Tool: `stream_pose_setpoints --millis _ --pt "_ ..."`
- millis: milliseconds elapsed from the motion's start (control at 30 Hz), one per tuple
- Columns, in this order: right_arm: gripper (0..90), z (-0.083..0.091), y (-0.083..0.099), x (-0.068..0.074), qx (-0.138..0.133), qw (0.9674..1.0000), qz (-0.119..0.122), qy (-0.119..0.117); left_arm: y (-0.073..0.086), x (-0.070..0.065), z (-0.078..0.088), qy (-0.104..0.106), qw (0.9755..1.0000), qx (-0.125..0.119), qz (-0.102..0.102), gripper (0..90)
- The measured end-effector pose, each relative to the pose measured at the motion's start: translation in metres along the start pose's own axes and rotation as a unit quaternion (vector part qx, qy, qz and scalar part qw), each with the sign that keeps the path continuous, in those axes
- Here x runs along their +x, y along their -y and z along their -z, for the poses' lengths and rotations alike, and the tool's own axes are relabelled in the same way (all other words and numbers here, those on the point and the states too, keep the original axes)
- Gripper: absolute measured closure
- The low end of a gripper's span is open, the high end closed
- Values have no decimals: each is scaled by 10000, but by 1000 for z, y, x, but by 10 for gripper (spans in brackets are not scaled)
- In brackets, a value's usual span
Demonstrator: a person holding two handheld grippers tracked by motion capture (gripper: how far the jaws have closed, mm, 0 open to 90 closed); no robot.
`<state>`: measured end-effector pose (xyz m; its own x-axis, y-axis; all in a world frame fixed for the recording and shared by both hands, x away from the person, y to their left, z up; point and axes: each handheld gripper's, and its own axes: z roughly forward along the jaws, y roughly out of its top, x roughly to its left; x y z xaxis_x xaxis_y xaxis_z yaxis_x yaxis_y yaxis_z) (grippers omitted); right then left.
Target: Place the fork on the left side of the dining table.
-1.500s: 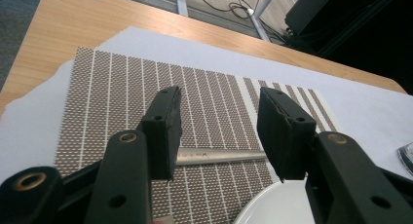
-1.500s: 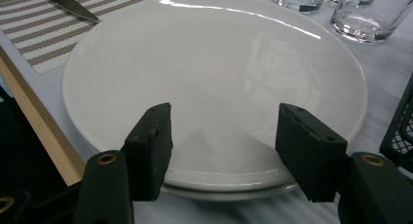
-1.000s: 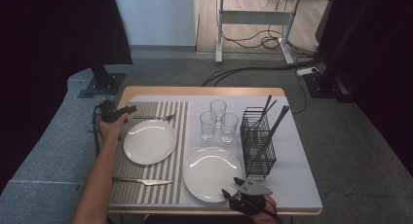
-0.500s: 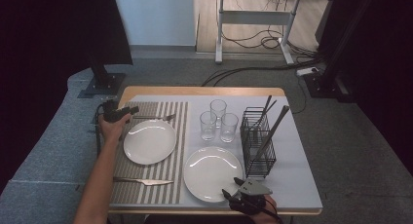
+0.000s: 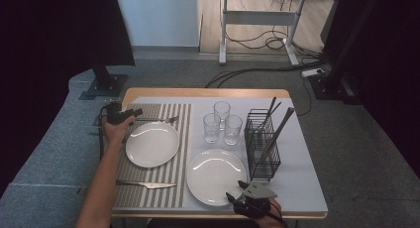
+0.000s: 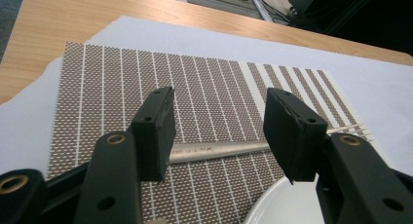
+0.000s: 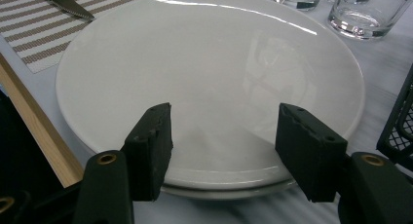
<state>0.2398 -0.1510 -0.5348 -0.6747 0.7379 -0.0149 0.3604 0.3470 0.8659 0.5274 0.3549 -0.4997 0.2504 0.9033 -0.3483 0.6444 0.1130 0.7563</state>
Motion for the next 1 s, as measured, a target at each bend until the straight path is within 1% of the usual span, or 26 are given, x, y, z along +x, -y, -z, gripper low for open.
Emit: stream_pose_setpoints --millis 233,300,367,433,633,1000 --pt "387 0 0 0 1 10000 -8 1 -1 5 2 -61 10000 -1 44 460" --pt "387 -1 0 0 3 10000 -9 -1 -2 8 2 -68 10000 39 49 460" --pt "387 -1 0 0 0 10000 -10 1 -3 9 1 -55 9999 86 46 456" --pt "388 -1 0 0 4 10000 -21 6 -3 10 0 -42 10000 74 51 457" --pt "387 -1 0 -1 -6 10000 -50 34 1 11 -8 -2 9998 178 62 458" --pt "387 -1 0 -2 -13 10000 -59 39 2 12 -13 62 9996 269 44 461"
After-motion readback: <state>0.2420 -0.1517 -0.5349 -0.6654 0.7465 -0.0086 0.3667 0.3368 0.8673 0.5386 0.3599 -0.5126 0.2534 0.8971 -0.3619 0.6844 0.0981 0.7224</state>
